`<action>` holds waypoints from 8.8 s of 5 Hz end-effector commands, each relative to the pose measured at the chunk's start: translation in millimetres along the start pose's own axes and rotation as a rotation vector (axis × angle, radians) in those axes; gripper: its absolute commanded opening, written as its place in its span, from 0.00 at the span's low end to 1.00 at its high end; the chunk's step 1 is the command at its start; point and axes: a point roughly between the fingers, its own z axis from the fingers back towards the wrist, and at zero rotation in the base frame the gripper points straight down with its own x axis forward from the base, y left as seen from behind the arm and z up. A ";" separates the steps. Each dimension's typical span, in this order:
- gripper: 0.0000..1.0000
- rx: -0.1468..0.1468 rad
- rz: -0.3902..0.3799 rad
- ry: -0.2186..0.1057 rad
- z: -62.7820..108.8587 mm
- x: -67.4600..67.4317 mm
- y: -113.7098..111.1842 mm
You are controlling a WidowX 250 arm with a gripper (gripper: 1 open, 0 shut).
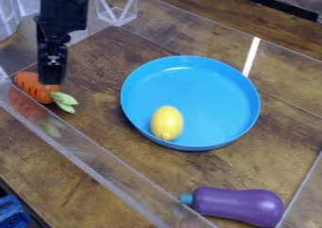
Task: Put the carrot on the blue tray
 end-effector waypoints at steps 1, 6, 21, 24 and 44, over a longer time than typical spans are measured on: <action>1.00 0.025 0.003 -0.009 -3.4 -6.8 11.7; 1.00 0.040 0.014 -0.015 -50.8 -15.9 36.8; 0.00 0.115 -0.082 -0.077 -29.3 21.9 40.8; 0.00 0.129 -0.104 -0.074 -18.0 27.1 43.3; 1.00 0.219 -0.226 -0.120 65.5 92.8 -107.9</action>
